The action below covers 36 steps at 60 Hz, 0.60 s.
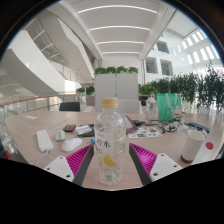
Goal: Pour water
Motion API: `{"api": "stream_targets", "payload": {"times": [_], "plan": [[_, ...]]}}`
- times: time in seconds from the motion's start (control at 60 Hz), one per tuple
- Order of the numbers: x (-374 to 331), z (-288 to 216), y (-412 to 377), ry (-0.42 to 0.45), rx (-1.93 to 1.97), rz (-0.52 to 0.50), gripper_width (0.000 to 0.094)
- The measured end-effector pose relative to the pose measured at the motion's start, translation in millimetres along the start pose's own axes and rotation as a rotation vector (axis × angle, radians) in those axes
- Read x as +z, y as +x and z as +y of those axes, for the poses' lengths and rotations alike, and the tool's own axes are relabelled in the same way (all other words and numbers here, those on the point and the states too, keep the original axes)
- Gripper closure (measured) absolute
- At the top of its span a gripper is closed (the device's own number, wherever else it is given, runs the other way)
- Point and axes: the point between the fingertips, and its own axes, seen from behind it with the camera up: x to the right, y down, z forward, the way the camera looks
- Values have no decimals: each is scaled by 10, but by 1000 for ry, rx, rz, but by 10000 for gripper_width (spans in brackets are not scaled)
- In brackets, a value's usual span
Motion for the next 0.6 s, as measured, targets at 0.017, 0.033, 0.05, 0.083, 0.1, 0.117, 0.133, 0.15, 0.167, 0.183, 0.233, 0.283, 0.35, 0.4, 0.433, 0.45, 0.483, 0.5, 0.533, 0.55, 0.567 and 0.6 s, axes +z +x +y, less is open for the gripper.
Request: {"api": "stream_targets", "payload": {"times": [0.017,0.033,0.05,0.083,0.1,0.117,0.133,0.15,0.167,0.183,0.233,0.283,0.35,0.4,0.433,0.45,0.483,0.5,0.533,0.55,0.567,0.6], "plan": [[64,-13,10,7,1,4,123],[123,-29,17,15,1,6,120],[202,-62,18,22,1,9,119],[307,-67,8,33,-6,10,146],[348,-56,-5,33,-13,6,205],[385,-30,-8,22,-26,-1,322],[423,5,-19,10,-28,-13,434],[444,-6,-12,17,-27,-8,432],[512,-36,-12,30,-25,2,431],[525,-25,14,36,-28,13,433],[510,-47,6,79,-54,20,466],[525,-80,37,93,-52,17,482],[515,-35,73,64,-15,27,546],[542,-31,59,50,-14,16,586],[547,-25,61,34,0,13,609],[536,-7,44,25,5,8,608],[526,-25,45,-3,23,-11,608],[529,-22,32,-25,39,-27,608],[506,-60,25,-57,97,-63,608],[491,-115,41,-59,140,-78,608],[471,-191,65,-58,185,-91,608],[451,-318,91,-53,265,-102,607]]}}
